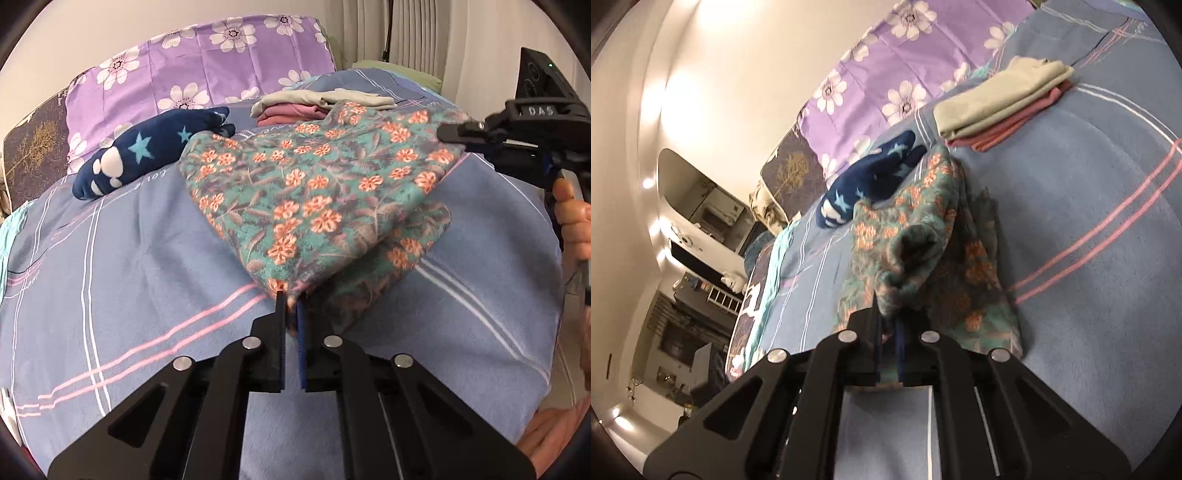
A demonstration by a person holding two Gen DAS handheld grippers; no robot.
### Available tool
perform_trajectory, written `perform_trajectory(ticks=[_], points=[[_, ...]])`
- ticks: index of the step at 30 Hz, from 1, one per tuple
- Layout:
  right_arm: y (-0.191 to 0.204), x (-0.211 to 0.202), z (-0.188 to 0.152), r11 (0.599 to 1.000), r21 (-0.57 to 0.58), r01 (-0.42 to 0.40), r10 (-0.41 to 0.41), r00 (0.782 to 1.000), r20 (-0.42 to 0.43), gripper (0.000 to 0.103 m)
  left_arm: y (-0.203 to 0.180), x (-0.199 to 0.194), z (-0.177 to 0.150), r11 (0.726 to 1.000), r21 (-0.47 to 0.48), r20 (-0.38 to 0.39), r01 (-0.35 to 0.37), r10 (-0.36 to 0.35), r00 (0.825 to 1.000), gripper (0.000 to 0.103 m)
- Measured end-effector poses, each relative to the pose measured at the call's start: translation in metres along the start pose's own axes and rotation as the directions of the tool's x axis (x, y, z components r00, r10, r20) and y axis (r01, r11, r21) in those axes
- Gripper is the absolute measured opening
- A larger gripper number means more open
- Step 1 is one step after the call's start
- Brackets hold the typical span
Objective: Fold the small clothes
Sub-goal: 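Carry the shirt toward the folded clothes stack and lay it down, then open both grippers and release the folded teal floral shirt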
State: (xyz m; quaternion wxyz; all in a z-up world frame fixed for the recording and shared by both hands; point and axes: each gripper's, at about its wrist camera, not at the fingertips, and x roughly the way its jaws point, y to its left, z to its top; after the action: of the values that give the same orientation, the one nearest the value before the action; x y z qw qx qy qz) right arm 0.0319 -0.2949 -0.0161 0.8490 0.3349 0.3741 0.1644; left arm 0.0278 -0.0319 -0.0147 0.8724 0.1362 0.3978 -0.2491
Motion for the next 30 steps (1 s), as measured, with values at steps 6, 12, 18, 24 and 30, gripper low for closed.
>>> perform_trajectory(ticks=[6,12,18,24,30], points=[[-0.05,0.035,-0.03,0.985,0.083,0.148,-0.138,0.984,-0.115,0.005,-0.007,0.011,-0.016,0.999,0.044,-0.041,0.019,-0.017,0.999,0.005],[-0.029,0.025,-0.031,0.981,-0.041,0.19,-0.193,0.978,-0.075,0.013,0.0,-0.011,-0.002,0.993,0.008,0.013,0.117,-0.117,0.993,0.01],[-0.03,0.011,-0.032,0.975,-0.037,0.219,-0.22,0.975,-0.028,0.019,-0.002,-0.006,0.025,0.984,-0.012,0.085,0.175,-0.173,0.981,0.023],[-0.031,-0.018,-0.023,0.969,-0.026,0.245,-0.243,0.969,0.051,0.03,-0.006,0.052,0.007,0.976,-0.058,-0.047,0.208,-0.211,0.976,0.036],[-0.004,-0.005,-0.003,0.97,-0.153,0.19,-0.182,0.981,0.063,0.03,-0.039,0.049,0.004,0.978,0.099,-0.069,0.186,-0.18,0.981,0.073]])
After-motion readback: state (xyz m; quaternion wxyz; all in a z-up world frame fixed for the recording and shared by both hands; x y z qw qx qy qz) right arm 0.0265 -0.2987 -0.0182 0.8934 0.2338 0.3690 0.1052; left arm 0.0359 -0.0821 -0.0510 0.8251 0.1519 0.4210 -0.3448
